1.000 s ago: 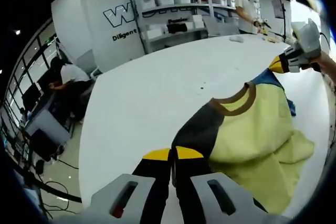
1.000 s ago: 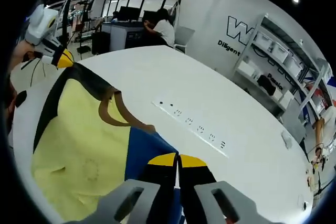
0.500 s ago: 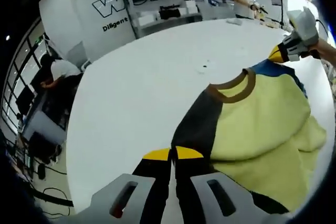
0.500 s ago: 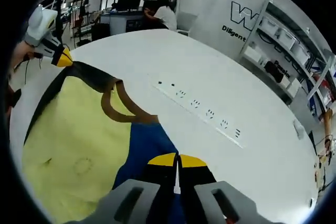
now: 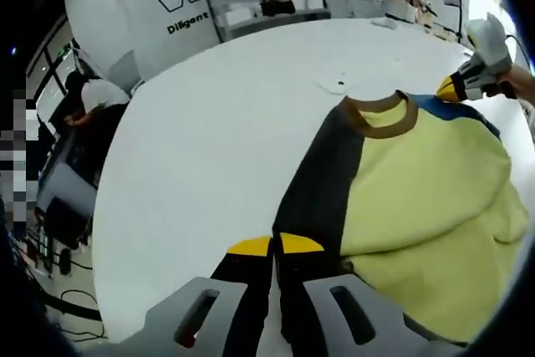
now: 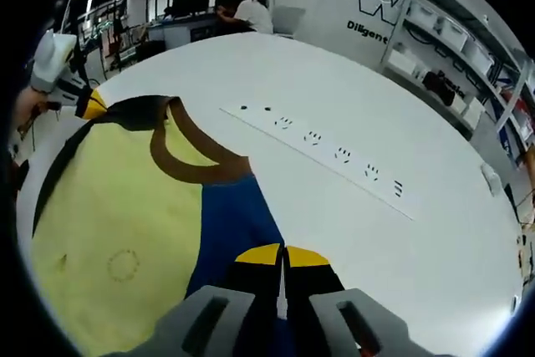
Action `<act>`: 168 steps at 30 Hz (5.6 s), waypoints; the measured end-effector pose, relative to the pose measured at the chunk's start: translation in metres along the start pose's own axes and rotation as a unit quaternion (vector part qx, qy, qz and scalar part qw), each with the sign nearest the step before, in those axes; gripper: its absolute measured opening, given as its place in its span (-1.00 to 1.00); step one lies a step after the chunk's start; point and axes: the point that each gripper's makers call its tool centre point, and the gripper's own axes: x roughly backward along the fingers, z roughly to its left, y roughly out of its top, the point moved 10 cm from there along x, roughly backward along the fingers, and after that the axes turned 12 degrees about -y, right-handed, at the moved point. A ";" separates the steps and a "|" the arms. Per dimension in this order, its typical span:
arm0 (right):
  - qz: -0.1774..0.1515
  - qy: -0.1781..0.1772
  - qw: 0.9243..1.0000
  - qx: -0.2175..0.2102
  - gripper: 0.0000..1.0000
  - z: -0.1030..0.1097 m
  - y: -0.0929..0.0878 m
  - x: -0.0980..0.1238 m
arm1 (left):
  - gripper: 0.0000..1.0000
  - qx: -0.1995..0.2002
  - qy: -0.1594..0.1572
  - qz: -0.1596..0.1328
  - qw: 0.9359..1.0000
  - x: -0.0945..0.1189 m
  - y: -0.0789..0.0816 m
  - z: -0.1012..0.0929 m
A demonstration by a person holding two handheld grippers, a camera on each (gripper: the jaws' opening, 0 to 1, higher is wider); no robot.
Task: Fold the garment on the visible template until the final outline fits inside the template.
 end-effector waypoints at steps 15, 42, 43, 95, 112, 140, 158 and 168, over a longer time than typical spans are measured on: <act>-0.030 -0.020 0.999 -0.024 -1.00 -0.005 0.006 -0.016 | -0.93 0.011 0.024 -0.001 1.000 -0.005 0.000 -0.001; -0.079 0.022 0.985 -0.155 0.07 0.002 -0.001 0.033 | 0.36 0.100 0.013 -0.070 0.992 0.046 -0.018 -0.015; -0.075 0.026 0.984 -0.157 0.09 0.005 -0.004 0.037 | 0.38 0.102 0.009 -0.073 0.992 0.049 -0.020 -0.018; -0.023 -0.041 0.996 -0.075 -0.76 0.014 -0.111 0.092 | -0.61 0.154 -0.018 -0.070 0.985 0.068 -0.090 -0.117; -0.022 -0.063 0.994 -0.090 -1.00 0.001 -0.111 0.100 | -0.93 0.148 -0.025 -0.080 0.985 0.085 -0.094 -0.111; -0.041 -0.093 0.988 -0.113 -1.00 -0.030 -0.108 0.144 | -0.93 0.111 0.007 -0.072 0.991 0.152 -0.091 -0.057; -0.020 -0.095 0.992 -0.086 -1.00 -0.067 -0.087 0.135 | -0.92 0.129 0.069 -0.028 0.989 0.141 -0.094 0.016; -0.003 -0.091 0.993 -0.074 -1.00 -0.079 -0.078 0.115 | -0.91 0.148 0.149 0.019 0.978 0.123 -0.106 0.043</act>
